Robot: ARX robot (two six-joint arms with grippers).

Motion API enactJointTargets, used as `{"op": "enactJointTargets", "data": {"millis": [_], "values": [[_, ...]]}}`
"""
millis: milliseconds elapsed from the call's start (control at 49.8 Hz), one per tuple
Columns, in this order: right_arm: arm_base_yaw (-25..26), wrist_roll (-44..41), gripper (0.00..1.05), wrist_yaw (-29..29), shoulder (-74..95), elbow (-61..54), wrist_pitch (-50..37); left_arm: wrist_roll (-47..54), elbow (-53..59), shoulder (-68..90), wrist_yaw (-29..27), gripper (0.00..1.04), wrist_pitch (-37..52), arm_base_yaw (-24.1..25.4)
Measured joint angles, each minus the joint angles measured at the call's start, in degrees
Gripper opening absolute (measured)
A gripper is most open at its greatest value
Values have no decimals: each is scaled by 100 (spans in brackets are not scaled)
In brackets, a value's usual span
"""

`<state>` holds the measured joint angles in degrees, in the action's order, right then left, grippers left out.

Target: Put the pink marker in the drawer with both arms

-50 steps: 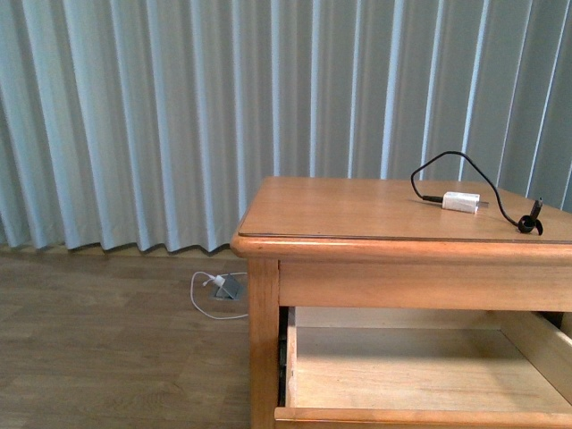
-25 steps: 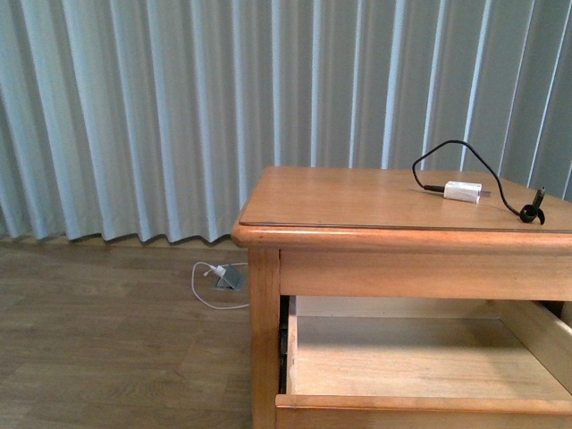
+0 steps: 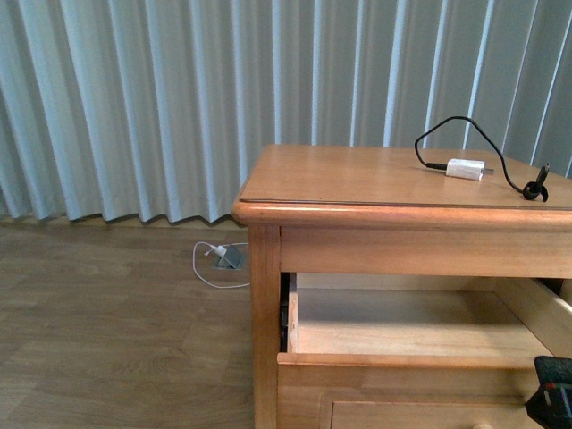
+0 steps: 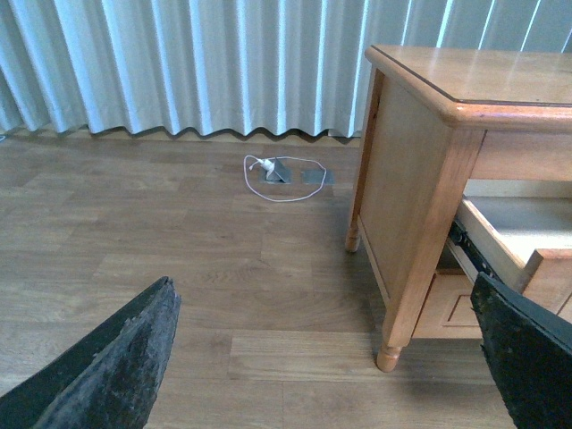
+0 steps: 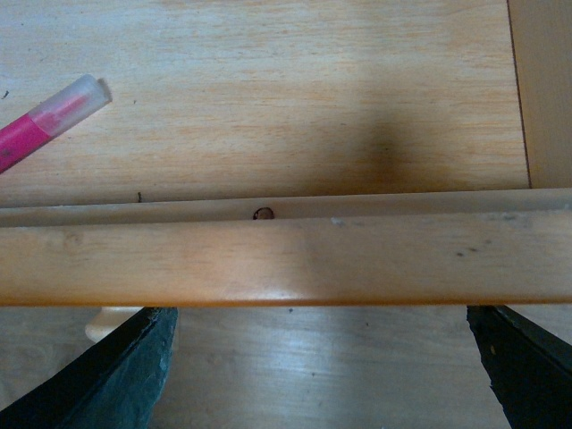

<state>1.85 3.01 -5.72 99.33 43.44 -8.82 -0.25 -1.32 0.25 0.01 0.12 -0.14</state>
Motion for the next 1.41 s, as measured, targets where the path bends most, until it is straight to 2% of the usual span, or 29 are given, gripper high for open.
{"op": "enactJointTargets", "data": {"millis": [201,563,984,1406], "values": [[-114,101,96,313,551,448,-507,0,0,0,0,99,0,0],[-201,400,96,463,1602,1384,-1305,-2,0,0,0,99,0,0],[-219,857,96,459,2428,1679,-2761,0,0,0,0,99,0,0],[-214,1176,96,457,2592,1738,-3132,0,0,0,0,99,0,0]]}}
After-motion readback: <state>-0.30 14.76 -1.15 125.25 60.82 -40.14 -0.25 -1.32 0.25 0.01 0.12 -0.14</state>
